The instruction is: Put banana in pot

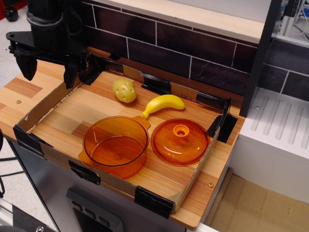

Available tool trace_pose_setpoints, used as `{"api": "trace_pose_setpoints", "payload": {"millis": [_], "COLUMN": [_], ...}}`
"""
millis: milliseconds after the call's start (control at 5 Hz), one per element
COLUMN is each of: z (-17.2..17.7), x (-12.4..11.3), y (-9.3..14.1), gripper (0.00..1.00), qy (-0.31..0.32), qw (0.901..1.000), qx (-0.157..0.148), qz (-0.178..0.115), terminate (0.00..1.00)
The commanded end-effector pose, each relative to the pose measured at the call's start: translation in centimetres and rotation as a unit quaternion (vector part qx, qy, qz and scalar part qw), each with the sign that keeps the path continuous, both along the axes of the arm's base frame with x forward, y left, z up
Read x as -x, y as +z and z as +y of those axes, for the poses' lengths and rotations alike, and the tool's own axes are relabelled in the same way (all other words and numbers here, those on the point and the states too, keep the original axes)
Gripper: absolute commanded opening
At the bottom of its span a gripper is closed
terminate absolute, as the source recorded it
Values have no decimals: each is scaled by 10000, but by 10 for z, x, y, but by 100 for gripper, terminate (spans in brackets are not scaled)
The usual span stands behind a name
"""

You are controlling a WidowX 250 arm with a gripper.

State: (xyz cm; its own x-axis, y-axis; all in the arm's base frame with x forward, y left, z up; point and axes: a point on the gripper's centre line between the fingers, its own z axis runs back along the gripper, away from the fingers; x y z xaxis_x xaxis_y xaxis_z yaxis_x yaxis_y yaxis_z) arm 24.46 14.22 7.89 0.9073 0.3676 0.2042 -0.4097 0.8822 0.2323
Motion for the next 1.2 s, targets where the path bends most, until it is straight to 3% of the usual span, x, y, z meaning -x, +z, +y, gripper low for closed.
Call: {"api": "trace_pose_setpoints", "payload": {"millis": [0, 200, 600, 800, 1000], "z": [0, -30, -57, -74, -88], "x": [0, -21, -33, -40, -52], "y": [0, -6, 2, 8, 18], "gripper": [100, 100, 100, 100, 100], "qy": [0, -1180, -2494, -2852, -2930], "qw": [10000, 9930, 9671, 9562, 9530], "qx": [0, 86, 119, 214, 261], "qz": [0, -32, -478, -619, -719], "terminate": [0, 0, 0, 0, 0]}}
